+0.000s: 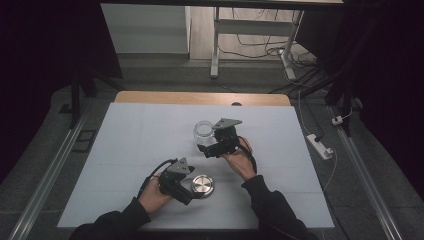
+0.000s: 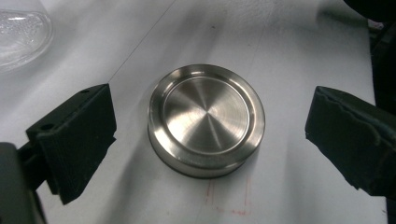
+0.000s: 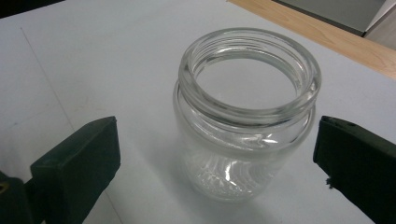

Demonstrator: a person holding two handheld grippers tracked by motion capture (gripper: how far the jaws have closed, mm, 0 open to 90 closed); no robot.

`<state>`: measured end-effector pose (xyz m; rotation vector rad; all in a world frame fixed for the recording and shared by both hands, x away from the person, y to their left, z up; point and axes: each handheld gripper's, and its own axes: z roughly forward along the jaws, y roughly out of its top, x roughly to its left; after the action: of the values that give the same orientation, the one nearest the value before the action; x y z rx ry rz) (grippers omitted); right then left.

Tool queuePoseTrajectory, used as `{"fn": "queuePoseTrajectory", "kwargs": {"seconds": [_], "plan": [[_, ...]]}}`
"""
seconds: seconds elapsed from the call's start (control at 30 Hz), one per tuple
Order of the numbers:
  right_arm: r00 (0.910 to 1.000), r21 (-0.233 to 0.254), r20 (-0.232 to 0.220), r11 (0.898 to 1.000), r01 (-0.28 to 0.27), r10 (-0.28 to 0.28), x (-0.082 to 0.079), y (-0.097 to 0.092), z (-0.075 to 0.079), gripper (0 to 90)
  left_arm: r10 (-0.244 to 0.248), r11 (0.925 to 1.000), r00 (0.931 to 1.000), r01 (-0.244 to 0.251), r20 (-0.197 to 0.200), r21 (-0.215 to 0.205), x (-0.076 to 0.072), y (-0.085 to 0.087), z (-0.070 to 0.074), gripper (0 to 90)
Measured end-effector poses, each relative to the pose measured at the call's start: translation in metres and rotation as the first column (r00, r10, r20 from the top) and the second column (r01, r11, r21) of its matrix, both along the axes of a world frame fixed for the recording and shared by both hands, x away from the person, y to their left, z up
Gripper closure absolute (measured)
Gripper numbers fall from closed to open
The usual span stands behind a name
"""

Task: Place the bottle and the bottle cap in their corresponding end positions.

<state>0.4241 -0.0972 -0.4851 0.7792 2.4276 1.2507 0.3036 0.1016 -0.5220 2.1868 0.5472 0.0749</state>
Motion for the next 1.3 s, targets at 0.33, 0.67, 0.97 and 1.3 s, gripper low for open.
{"fn": "queuePoseTrajectory", "kwargs": {"seconds": [0.33, 0.67, 0.97, 1.3], "plan": [[0.9997, 0.016, -0.017, 1.0, -0.016, 0.016, -0.01, -0.004, 0.006, 0.7, -0.001, 0.9991, 0.9993, -0.001, -0.038, -0.043, 0.0, 0.013, 0.004, 0.5], [0.999, 0.013, -0.039, 1.0, -0.022, 0.022, -0.019, -0.012, 0.01, 0.7, 0.009, 0.9989, 0.9991, -0.011, -0.042, -0.045, -0.003, 0.023, 0.007, 0.0], [0.9982, 0.034, -0.051, 0.999, -0.031, 0.033, -0.032, -0.023, 0.014, 0.6, 0.029, 0.9973, 0.9984, -0.032, -0.048, -0.066, -0.007, 0.036, 0.012, 0.0], [0.9978, 0.044, -0.056, 0.998, -0.034, 0.037, -0.054, -0.04, 0.019, 0.6, 0.042, 0.9957, 0.9963, -0.048, -0.074, -0.079, -0.016, 0.054, 0.016, 0.0]]}}
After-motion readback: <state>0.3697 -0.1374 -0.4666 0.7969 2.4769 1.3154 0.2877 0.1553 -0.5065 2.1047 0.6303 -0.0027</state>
